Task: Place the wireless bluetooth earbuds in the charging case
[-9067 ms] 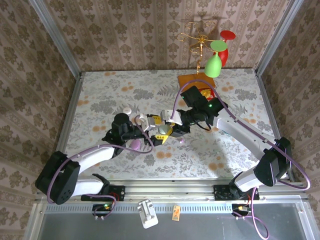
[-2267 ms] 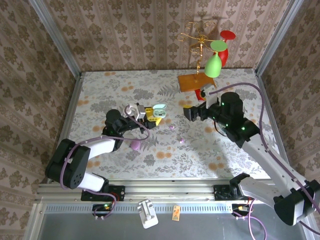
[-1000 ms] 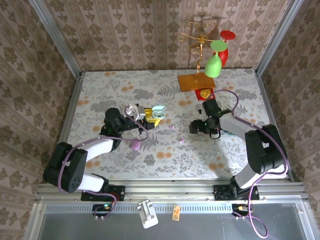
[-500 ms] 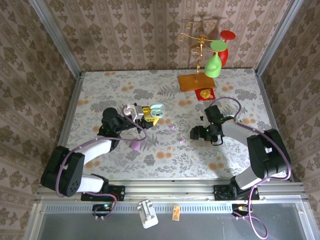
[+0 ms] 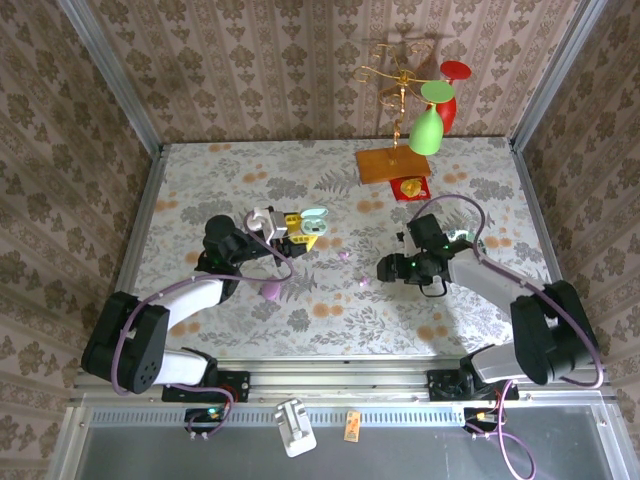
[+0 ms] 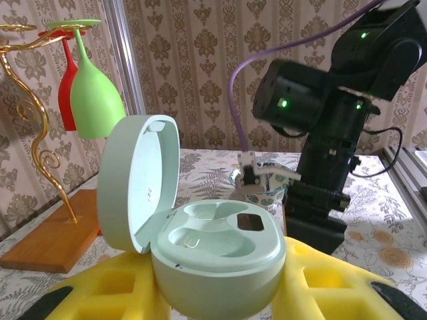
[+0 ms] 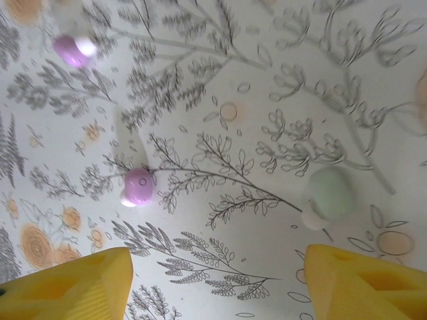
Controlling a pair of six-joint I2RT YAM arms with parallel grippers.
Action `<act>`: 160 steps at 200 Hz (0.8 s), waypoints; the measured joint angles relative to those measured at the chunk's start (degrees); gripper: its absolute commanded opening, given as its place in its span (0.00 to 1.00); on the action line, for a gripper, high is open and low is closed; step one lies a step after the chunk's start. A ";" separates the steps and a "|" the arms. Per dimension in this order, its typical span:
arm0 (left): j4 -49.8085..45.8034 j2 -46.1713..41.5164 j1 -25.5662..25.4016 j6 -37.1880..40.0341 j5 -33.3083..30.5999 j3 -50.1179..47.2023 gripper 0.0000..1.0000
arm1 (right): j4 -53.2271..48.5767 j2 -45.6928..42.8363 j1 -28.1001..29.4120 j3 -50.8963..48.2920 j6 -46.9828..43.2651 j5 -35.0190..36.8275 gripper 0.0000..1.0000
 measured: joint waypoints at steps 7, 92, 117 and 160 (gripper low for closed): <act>0.02 0.02 0.00 0.00 0.00 -0.02 0.28 | 0.24 -0.59 -0.52 0.00 0.04 0.35 0.67; 0.04 0.11 0.00 -0.04 0.02 0.00 0.28 | 1.09 13.49 -5.55 6.03 -4.50 -2.64 0.58; 0.04 0.11 0.00 -0.07 0.04 0.00 0.28 | 1.27 13.90 -5.60 5.95 -4.76 -3.61 0.55; 0.02 0.57 0.00 -0.33 0.44 0.02 0.28 | 2.80 13.44 -5.81 4.15 -4.52 -5.11 0.56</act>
